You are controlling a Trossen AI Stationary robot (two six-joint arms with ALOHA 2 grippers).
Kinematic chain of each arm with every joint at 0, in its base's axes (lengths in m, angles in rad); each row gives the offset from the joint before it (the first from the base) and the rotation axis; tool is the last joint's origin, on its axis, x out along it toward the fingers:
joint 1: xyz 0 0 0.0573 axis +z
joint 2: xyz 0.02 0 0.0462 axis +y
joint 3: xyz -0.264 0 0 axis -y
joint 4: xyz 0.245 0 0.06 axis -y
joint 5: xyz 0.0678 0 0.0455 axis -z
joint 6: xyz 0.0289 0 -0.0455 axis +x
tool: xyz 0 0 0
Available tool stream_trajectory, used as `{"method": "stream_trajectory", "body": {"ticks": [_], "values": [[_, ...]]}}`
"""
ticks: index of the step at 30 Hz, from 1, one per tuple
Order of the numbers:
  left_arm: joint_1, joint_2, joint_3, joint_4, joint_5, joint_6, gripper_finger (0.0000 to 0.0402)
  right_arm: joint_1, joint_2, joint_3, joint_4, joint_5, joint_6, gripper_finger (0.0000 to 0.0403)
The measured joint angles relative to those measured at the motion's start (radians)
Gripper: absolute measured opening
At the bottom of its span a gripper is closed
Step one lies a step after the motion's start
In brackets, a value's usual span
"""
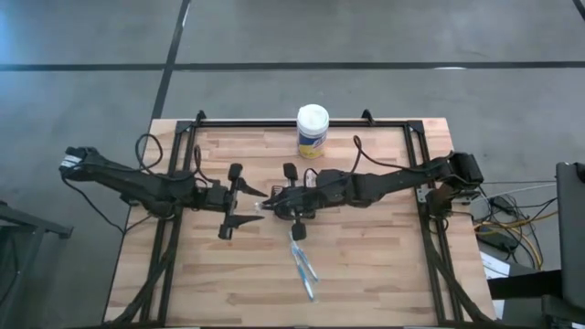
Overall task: Pick & Place toothbrushing station
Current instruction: Put the purple toothbrush into the wire organizer
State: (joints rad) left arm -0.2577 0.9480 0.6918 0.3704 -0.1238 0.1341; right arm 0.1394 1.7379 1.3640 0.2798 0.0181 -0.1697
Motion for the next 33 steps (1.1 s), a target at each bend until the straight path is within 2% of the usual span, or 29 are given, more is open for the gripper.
{"method": "stream_trajectory", "body": {"ticks": [3,6,14,15,20,23,30,33], "values": [[0.000,0.005,0.000,0.027,0.000,0.002,0.0239,0.000,0.000,0.000,0.000,0.000,-0.003,0.0013],[0.001,0.016,0.000,0.023,0.000,0.019,0.0202,0.000,0.000,0.000,0.012,0.000,-0.003,0.0013],[0.001,0.023,0.001,0.029,0.001,0.056,0.0033,0.000,0.000,-0.001,0.011,0.000,-0.009,0.0013],[0.001,0.022,0.001,0.029,0.005,0.056,0.0026,0.000,0.000,-0.001,0.011,0.001,-0.013,0.0013],[0.001,0.017,0.003,0.014,0.013,0.052,0.0026,0.000,0.000,-0.001,0.008,0.000,-0.018,0.0014],[0.001,0.010,0.003,0.007,0.016,0.050,0.0026,-0.001,0.000,-0.001,0.012,-0.021,-0.003,0.0027],[0.000,-0.065,0.003,-0.065,0.019,0.034,0.0026,-0.002,-0.032,-0.001,0.005,-0.045,0.029,0.0124],[-0.001,-0.123,0.003,-0.120,0.009,-0.002,0.0026,-0.003,-0.066,-0.010,-0.021,-0.043,0.031,0.0154]]}}
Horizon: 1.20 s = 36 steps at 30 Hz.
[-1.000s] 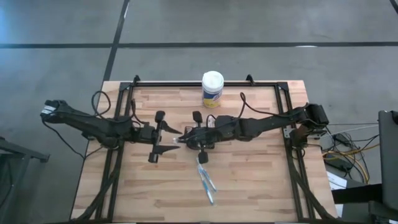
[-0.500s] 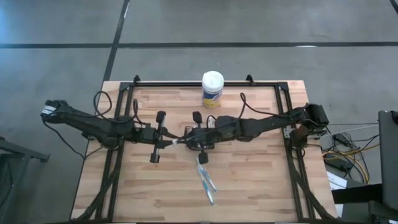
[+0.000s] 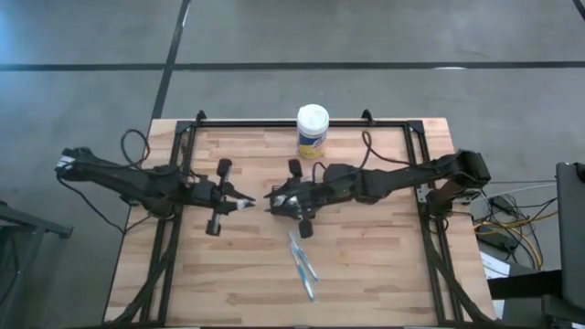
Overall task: Pick & Place toothbrushing station
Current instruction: Put the purple toothbrush into the wire organizer
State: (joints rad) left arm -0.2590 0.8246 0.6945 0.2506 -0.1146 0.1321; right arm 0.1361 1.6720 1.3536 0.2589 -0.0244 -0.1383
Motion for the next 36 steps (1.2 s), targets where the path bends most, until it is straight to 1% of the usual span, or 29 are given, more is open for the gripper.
{"method": "stream_trajectory", "body": {"ticks": [2,5,7,10,13,15,18,23,29,33,36], "values": [[-0.005,-0.057,-0.001,-0.074,-0.003,-0.022,0.0026,0.000,-0.035,-0.026,0.005,0.001,0.009,0.0163],[-0.014,-0.159,-0.034,-0.167,-0.021,-0.046,0.0026,0.010,-0.105,-0.099,0.019,0.000,0.015,0.0162],[-0.015,-0.235,-0.070,-0.209,-0.028,-0.071,0.0026,0.018,-0.165,-0.171,0.039,0.000,0.016,0.0155],[-0.015,-0.350,-0.116,-0.285,-0.032,-0.103,0.0026,0.025,-0.266,-0.302,0.141,-0.002,0.028,0.0136],[-0.015,-0.437,-0.158,-0.348,-0.032,-0.116,0.0026,0.025,-0.382,-0.432,0.232,-0.004,0.057,0.0111],[-0.015,-0.478,-0.193,-0.348,-0.030,-0.117,0.0026,0.025,-0.454,-0.515,0.280,-0.019,0.069,0.0091],[-0.014,-0.518,-0.245,-0.284,-0.029,-0.115,0.0026,0.025,-0.546,-0.636,0.376,-0.037,0.094,0.0058],[-0.013,-0.580,-0.318,-0.267,-0.022,-0.119,0.0026,0.034,-0.688,-0.826,0.471,-0.027,0.131,0.0013],[-0.013,-0.652,-0.389,-0.271,-0.026,-0.143,0.0026,0.062,-0.836,-1.029,0.541,0.030,0.162,0.0008],[-0.013,-0.692,-0.403,-0.266,-0.040,-0.144,0.0026,0.076,-0.933,-1.136,0.563,0.082,0.170,0.0008],[-0.012,-0.699,-0.406,-0.271,-0.046,-0.144,0.0026,0.075,-0.993,-1.204,0.560,0.111,0.173,0.0008]]}}
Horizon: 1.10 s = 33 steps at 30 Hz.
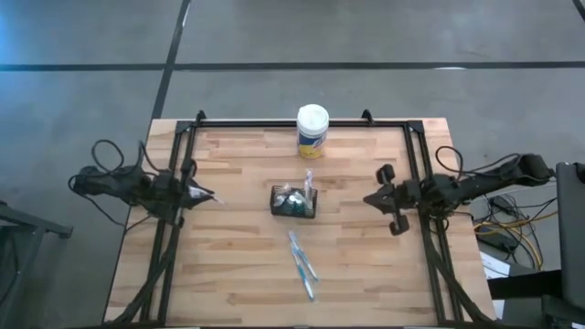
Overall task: Pick & Place toothbrushing station
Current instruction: Put the purple toothbrush into the wire organizer
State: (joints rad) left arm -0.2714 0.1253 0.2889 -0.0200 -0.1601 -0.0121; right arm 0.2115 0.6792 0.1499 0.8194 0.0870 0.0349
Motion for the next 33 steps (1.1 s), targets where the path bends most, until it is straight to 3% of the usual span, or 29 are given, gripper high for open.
{"method": "stream_trajectory", "body": {"ticks": [11,14,17,24,33], "values": [[0.000,0.006,-0.001,-0.016,-0.027,0.018,0.0026,0.000,-0.076,-0.121,0.002,0.107,-0.022,0.0008],[0.000,0.046,-0.024,0.045,-0.085,0.011,0.0026,0.000,-0.075,-0.131,0.000,0.128,-0.015,0.0008],[0.003,0.137,-0.064,0.206,-0.116,0.040,0.0026,0.000,-0.069,-0.131,0.002,0.130,-0.025,0.0008],[0.006,0.393,-0.099,0.578,-0.079,0.124,0.0026,0.000,-0.069,-0.131,0.000,0.130,-0.035,0.0008],[0.081,0.675,-0.052,0.712,-0.020,0.109,0.0026,0.000,-0.071,-0.130,0.001,0.130,-0.037,0.0008]]}}
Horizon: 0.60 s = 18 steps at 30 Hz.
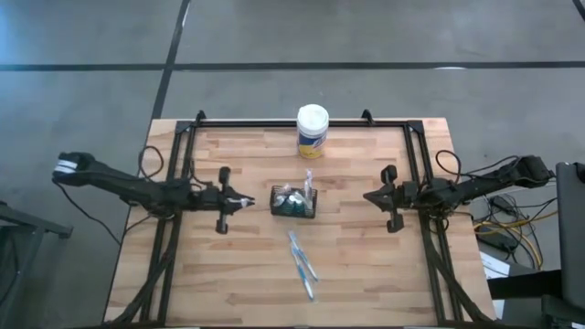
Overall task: Pick & Place toothbrushing station
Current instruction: Put the purple toothbrush into the wire organizer
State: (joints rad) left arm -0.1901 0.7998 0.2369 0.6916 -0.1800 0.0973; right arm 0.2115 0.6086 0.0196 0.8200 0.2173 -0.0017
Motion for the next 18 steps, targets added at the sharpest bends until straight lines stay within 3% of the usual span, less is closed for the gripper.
{"method": "stream_trajectory", "body": {"ticks": [8,18], "values": [[0.095,0.114,0.078,0.032,0.147,-0.031,0.0026,0.000,0.000,0.001,0.007,0.003,0.002,0.0008],[0.177,0.240,0.163,0.048,0.217,-0.036,0.0026,0.000,0.001,0.001,0.007,0.014,0.002,0.0008]]}}
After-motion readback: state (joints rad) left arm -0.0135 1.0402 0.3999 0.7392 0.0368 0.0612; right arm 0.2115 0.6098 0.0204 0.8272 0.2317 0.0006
